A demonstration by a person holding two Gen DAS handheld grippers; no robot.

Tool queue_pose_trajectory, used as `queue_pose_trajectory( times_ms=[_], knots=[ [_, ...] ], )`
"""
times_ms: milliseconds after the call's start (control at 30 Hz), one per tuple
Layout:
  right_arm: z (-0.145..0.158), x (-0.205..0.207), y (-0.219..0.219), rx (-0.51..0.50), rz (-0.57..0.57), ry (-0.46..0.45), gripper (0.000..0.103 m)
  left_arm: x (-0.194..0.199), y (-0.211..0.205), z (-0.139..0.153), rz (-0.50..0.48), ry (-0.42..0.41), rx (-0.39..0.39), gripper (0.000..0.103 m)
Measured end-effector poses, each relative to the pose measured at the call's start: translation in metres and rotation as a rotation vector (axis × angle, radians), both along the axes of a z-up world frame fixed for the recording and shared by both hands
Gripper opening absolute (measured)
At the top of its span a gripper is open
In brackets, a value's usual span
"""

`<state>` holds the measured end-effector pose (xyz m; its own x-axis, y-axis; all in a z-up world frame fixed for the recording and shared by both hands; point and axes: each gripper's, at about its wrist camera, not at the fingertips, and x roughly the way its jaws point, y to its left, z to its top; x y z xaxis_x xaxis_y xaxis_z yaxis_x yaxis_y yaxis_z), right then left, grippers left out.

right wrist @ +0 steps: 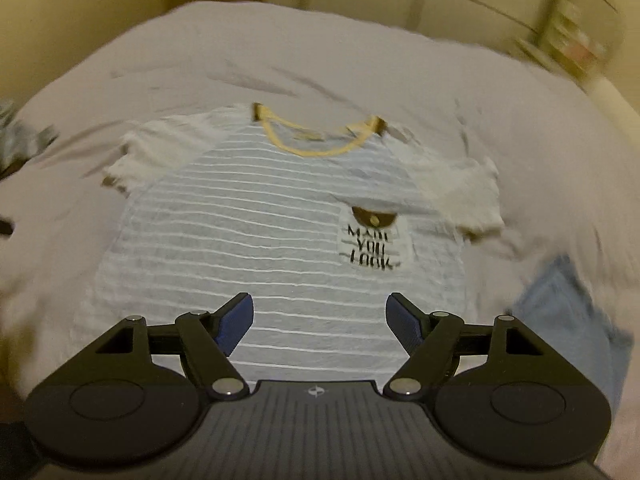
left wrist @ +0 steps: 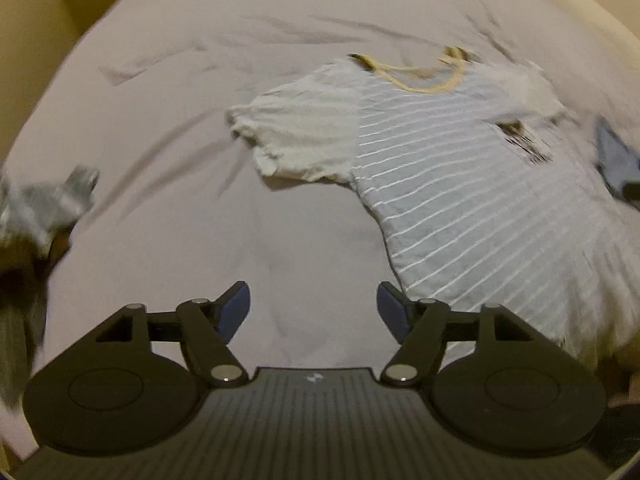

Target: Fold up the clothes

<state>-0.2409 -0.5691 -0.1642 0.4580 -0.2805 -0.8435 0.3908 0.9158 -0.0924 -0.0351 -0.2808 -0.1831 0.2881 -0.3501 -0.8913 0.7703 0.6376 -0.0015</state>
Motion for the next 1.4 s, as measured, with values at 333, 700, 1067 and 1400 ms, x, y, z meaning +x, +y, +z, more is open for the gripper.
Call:
queue_pose_trajectory(
  times_ms=[333, 700, 1067, 1400],
  knots=[
    [0.047, -0.016, 0.073, 0.083, -0.501, 0.099, 0.087, 0.052, 0.000, 0.037, -0.404, 0.024, -0.027, 0.101],
    [0.068, -0.059, 0.126, 0.137, -0.656, 0.109, 0.088, 0.034, -0.011, 0.046, -0.468, 0.029, -0.041, 0.101],
    [0.069, -0.083, 0.175, 0.167, -0.560, 0.104, 0.088, -0.013, 0.008, 0.064, -0.479, -0.007, -0.039, 0.101],
    [0.061, -0.088, 0.183, 0.184, -0.537, 0.101, 0.088, -0.016, 0.032, 0.066, -0.450, -0.027, -0.030, 0.101]
  ],
)
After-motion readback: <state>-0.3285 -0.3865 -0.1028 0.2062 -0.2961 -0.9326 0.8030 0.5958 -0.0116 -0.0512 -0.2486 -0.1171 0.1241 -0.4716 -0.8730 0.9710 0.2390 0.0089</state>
